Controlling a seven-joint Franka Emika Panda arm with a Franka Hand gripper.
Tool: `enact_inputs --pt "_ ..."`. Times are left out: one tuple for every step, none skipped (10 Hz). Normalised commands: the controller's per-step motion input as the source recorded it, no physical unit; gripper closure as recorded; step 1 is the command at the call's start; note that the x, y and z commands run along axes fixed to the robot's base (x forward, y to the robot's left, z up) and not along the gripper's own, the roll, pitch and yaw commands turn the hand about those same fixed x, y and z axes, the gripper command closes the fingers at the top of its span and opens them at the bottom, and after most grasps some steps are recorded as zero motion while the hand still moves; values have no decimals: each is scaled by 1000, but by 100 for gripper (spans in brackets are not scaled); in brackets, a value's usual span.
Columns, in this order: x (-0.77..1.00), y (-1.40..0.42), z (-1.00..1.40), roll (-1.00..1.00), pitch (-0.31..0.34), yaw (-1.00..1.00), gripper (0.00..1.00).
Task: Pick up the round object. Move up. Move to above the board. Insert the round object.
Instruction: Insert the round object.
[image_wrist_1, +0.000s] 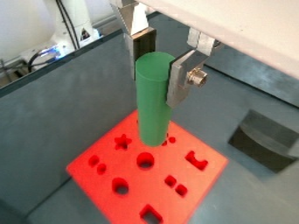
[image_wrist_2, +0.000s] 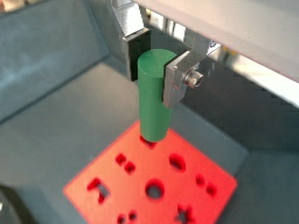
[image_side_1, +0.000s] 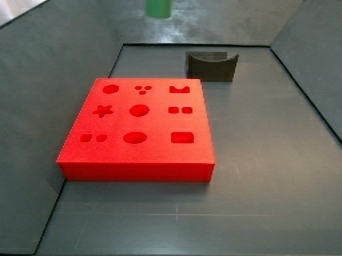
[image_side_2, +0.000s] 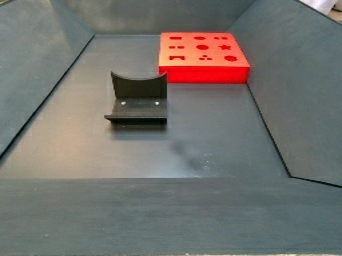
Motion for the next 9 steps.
enact_inputs --pt "-417 351 -657 269 -116 -131 100" --pt "-117 209 -703 230 -139 -103 100" --pt "-11 91 -700 180 -176 -143 100" --pt "-120 31 -669 173 -209 -160 100" --pt "-40 0 -697 150 -199 -111 100" --pt "0 0 -640 49 -157 -109 100" --pt "186 29 -674 0 -123 -197 100" --pt "320 89 -609 -34 -73 -223 100" --pt "363 71 -580 -33 -50 -211 100"
